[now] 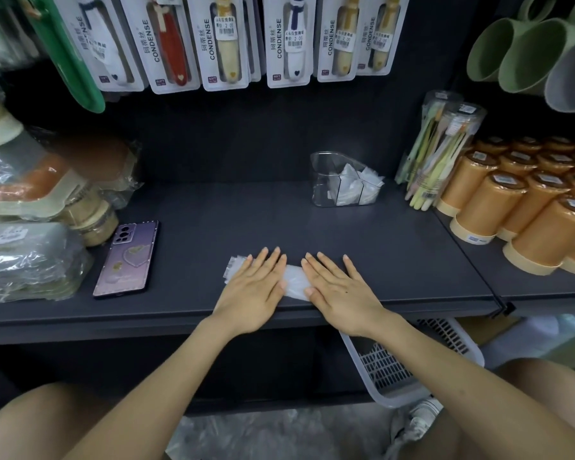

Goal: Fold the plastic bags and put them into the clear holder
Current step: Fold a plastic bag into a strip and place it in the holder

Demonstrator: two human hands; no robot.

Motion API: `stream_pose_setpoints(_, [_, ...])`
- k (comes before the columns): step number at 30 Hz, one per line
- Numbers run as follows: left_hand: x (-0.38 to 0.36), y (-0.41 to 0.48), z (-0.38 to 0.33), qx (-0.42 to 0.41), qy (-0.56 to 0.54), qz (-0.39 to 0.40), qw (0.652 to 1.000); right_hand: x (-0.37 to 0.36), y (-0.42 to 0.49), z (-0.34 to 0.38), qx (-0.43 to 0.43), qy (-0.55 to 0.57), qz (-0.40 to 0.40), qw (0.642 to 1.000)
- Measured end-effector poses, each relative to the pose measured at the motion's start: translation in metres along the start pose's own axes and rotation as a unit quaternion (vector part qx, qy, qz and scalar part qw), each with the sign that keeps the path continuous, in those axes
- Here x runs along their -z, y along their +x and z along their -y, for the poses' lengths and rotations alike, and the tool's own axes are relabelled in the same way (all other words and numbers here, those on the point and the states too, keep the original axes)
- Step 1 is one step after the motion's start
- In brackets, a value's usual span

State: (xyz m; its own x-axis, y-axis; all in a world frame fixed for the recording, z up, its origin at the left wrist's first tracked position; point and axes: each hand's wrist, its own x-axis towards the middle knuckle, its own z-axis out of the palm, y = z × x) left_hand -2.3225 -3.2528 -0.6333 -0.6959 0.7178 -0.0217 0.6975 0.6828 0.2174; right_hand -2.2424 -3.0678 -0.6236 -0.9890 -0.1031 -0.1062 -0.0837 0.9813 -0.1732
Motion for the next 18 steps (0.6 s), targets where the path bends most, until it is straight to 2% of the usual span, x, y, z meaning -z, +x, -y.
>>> stream_pose_setpoints(6, [0.003, 0.001, -0.004, 0.013, 0.018, 0.012, 1.000, 0.006, -0.017, -0.017, -0.052, 0.022, 0.015, 0.998])
stream_pose_setpoints(7, [0.002, 0.000, -0.004, 0.013, 0.019, 0.012, 1.000, 0.006, -0.018, -0.015, -0.081, 0.055, -0.016, 0.995])
stream_pose_setpoints(9, [0.002, 0.001, -0.005, 0.011, 0.017, 0.010, 1.000, 0.000, -0.017, -0.003, -0.154, 0.119, -0.168, 0.966])
stream_pose_setpoints(11, [0.002, 0.001, -0.004, 0.010, 0.017, 0.009, 1.000, -0.005, -0.012, 0.010, -0.204, 0.085, -0.308, 0.925])
stream_pose_setpoints(12, [0.001, 0.002, -0.004, 0.011, 0.016, 0.008, 1.000, -0.006, -0.009, 0.014, -0.223, 0.058, -0.323, 0.918])
stream_pose_setpoints(15, [0.000, 0.001, -0.003, 0.013, 0.010, 0.010, 1.000, 0.001, -0.001, 0.025, -0.291, 0.072, -0.207, 0.931])
stream_pose_setpoints(18, [0.001, -0.001, -0.003, 0.022, -0.014, 0.009, 1.000, 0.003, 0.003, 0.028, -0.321, 0.099, -0.199, 0.921])
